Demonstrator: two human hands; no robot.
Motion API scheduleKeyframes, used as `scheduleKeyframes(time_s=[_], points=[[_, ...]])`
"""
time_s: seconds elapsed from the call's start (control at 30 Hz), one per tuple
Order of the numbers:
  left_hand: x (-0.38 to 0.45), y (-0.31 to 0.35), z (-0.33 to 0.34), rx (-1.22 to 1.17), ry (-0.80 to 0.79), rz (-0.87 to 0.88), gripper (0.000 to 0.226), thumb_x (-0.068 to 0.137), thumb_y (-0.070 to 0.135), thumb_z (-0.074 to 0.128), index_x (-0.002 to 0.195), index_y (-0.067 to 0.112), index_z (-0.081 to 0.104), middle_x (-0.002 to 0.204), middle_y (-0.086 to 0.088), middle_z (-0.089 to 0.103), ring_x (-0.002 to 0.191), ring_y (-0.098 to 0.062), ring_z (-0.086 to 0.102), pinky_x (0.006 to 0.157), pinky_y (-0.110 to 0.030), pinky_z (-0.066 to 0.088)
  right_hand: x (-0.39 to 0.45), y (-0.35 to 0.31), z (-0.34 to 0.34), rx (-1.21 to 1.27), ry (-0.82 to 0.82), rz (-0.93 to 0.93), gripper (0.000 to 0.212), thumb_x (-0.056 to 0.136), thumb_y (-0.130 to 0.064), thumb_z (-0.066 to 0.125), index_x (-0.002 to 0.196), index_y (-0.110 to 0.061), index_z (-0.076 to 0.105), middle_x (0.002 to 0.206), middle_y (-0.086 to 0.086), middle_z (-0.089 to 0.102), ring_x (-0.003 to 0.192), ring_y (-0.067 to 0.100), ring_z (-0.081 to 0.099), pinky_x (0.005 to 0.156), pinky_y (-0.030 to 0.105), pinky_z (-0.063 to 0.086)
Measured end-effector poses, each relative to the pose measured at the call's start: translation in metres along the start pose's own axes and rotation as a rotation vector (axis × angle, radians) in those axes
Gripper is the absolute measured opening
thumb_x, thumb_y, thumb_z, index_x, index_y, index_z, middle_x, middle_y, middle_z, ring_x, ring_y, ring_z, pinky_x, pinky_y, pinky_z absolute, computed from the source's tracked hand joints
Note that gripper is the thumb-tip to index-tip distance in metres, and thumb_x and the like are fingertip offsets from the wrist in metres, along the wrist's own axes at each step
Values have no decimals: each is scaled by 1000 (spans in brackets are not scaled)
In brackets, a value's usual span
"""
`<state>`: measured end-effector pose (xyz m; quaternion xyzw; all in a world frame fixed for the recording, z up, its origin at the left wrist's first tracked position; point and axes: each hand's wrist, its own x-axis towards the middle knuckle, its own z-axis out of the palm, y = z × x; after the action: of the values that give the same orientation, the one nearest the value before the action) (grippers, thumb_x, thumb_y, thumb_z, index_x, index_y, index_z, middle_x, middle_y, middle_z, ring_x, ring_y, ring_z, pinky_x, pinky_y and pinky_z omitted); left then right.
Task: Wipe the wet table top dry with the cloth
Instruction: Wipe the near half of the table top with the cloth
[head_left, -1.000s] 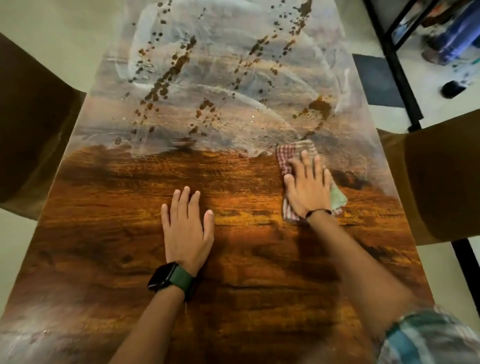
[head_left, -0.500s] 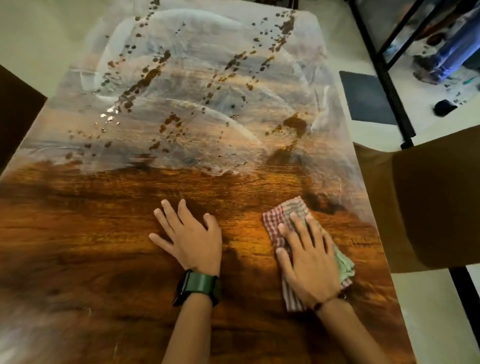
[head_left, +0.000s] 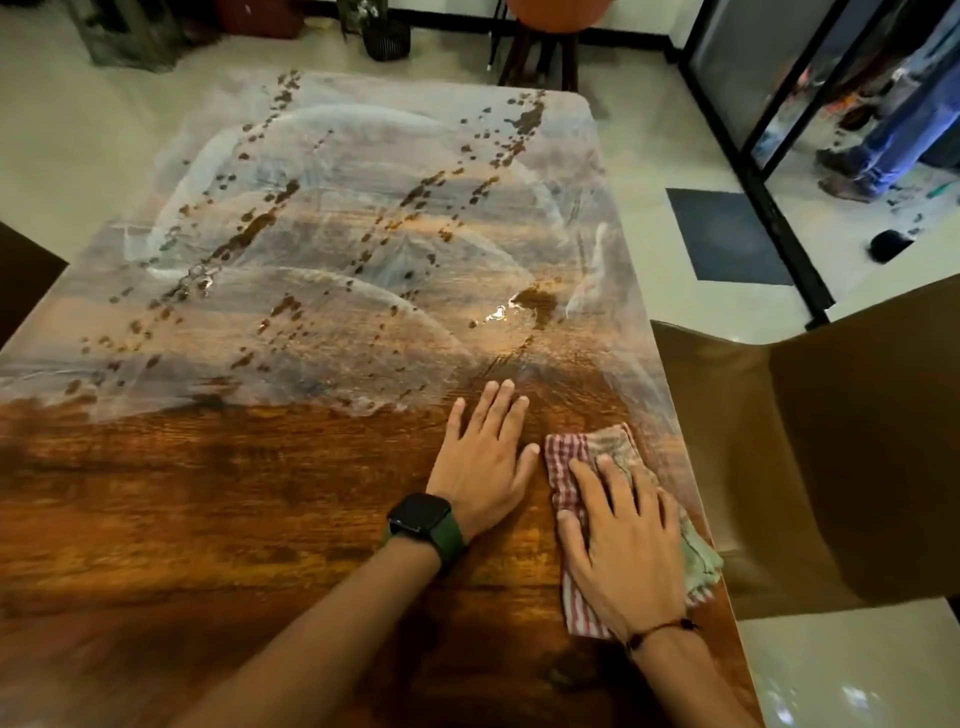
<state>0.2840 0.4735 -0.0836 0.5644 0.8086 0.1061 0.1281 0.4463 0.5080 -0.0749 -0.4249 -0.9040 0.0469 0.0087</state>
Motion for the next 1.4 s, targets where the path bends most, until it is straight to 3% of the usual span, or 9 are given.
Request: scheduleKeyframes(time_s=[0.07,0.13,0.23,0.33,0.57,0.67,0.9,1.2,1.4], points=[[3,-2,3,37,-14,55,62,92,47,9,147,19,6,157,0,-1,142,-13,-9,112,-39,-12,14,8,4,-12,10,39,50,82,-45,36,118,-19,60,112,13,62,107,33,55,87,48,45],[2,-2,7,75,12,61,63,91,48,4,147,18,6,157,0,-1,142,-13,-9,112,-39,-10,50,12,4,0,16,97,56,85,-48,29,128,-20,52,130,16,52,124,35,44,99,52,36],[1,0,9,121,26,54,73,83,50,-7,147,18,5,157,-1,-2,143,-15,-8,113,-40,-8,115,23,10,56,-86,125,59,95,-52,19,150,-29,15,159,4,5,145,27,-3,115,52,1],[3,-1,9,130,22,71,73,82,50,-8,147,19,3,156,0,-4,143,-15,-9,112,-40,-8,144,30,9,57,-158,102,57,98,-51,16,149,-33,-2,158,-2,-13,144,24,-16,115,51,-8],[3,1,13,144,34,63,66,88,48,2,146,17,10,155,-2,3,142,-19,-3,110,-43,-8,21,20,11,19,-63,88,61,93,-55,2,148,-33,16,156,1,17,144,30,15,111,55,13],[5,2,14,141,45,47,69,86,47,-2,147,17,8,156,-3,2,143,-20,-3,111,-44,-6,47,25,12,28,-139,126,64,84,-59,-6,145,-41,-7,156,-8,-10,145,25,-10,113,54,-4],[11,3,17,135,30,29,77,75,49,-13,147,22,-1,156,1,-6,143,-18,-10,113,-45,-7,152,43,6,103,-148,228,52,98,-50,16,148,-43,1,158,-10,-10,145,21,-14,111,61,1],[2,0,9,136,-12,66,77,78,49,-14,147,20,2,157,-2,-3,143,-19,-8,114,-42,-6,-10,17,2,37,-140,311,75,82,-60,-5,149,-33,15,159,-5,1,146,22,-6,112,55,9],[-13,-21,-1,202,134,99,58,90,41,22,132,9,47,141,-15,43,132,-28,38,106,-48,27,118,42,4,113,-37,290,62,98,-46,27,149,-14,15,159,3,4,145,24,-1,116,48,7]])
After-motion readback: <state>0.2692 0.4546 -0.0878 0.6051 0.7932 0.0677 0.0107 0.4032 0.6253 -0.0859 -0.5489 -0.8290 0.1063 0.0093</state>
